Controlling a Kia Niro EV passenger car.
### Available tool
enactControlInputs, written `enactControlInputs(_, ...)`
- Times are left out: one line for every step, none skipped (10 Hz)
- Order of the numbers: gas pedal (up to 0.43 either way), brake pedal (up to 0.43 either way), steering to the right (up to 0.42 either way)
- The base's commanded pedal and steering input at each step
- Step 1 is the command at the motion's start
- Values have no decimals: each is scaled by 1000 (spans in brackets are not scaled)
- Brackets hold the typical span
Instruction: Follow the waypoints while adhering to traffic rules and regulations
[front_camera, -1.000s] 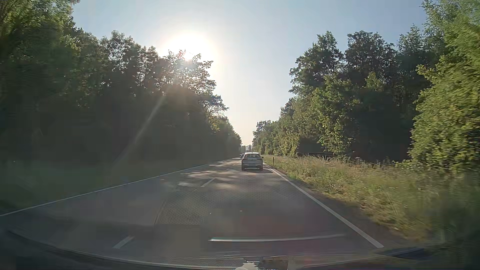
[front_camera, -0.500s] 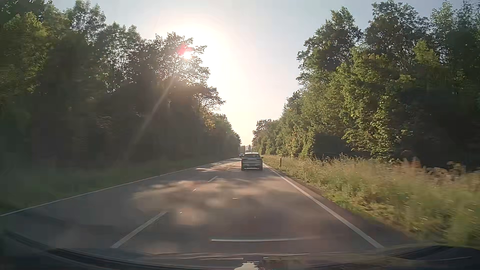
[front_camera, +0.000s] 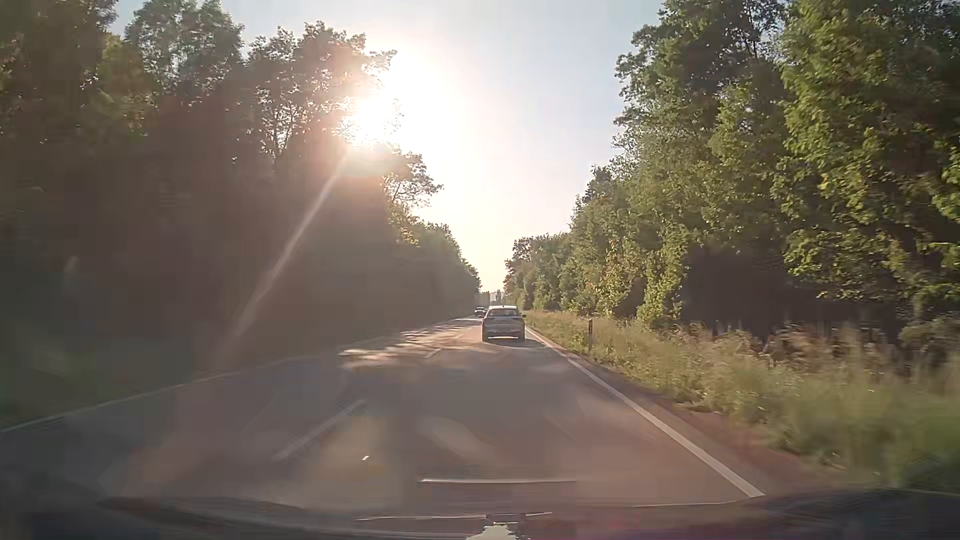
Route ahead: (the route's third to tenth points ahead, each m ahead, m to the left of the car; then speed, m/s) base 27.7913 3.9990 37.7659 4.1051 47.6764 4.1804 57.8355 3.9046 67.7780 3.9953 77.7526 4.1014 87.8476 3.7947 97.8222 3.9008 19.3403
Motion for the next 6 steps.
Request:
enactControlInputs(59,0,2)
enactControlInputs(59,0,2)
enactControlInputs(59,0,2)
enactControlInputs(59,0,2)
enactControlInputs(67,0,1)
enactControlInputs(79,0,1)
